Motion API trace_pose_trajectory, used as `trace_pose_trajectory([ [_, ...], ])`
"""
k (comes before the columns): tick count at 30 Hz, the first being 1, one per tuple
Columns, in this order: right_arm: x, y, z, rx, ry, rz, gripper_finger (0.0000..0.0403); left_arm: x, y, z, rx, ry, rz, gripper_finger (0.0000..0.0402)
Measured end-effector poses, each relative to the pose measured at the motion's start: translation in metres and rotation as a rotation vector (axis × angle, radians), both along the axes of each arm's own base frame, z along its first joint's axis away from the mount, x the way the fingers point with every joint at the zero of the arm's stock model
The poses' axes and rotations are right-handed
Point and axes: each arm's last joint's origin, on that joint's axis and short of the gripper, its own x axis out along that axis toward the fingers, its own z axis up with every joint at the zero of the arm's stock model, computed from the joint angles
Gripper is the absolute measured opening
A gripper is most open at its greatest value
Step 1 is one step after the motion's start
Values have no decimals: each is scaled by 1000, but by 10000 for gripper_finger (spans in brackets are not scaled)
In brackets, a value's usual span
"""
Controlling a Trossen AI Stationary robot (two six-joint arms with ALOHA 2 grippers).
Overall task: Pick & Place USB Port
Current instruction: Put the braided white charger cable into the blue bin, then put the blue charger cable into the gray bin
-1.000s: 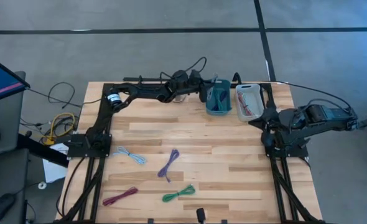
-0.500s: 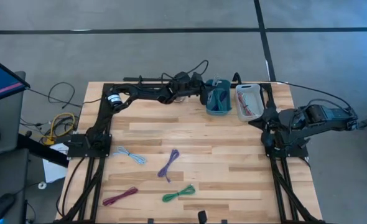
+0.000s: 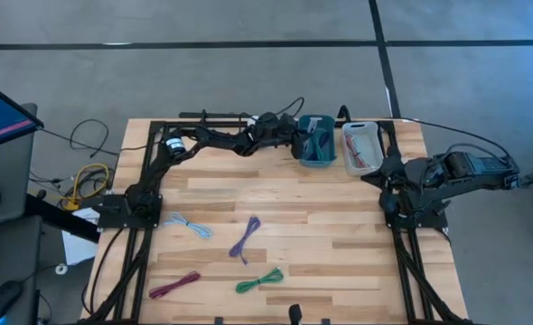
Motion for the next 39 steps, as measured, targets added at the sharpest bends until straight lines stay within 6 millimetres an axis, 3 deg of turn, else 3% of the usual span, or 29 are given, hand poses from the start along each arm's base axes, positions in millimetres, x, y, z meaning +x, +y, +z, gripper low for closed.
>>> trace_pose_trajectory([
  [5,0,0,0,0,0,0,7,-2,-1,9,15,-39,0,57],
  [17,0,0,0,0,0,0,7,-3,-1,16,54,-73,-13,147],
  [24,0,0,0,0,0,0,7,-3,11,55,132,-224,4,161],
  [29,0,0,0,2,0,3,7,-3,3,76,187,-263,-118,157],
  [34,0,0,0,4,0,6,7,-23,-15,99,276,-231,-457,141],
  [39,0,0,0,5,0,14,7,-77,-37,121,253,-107,-700,109],
])
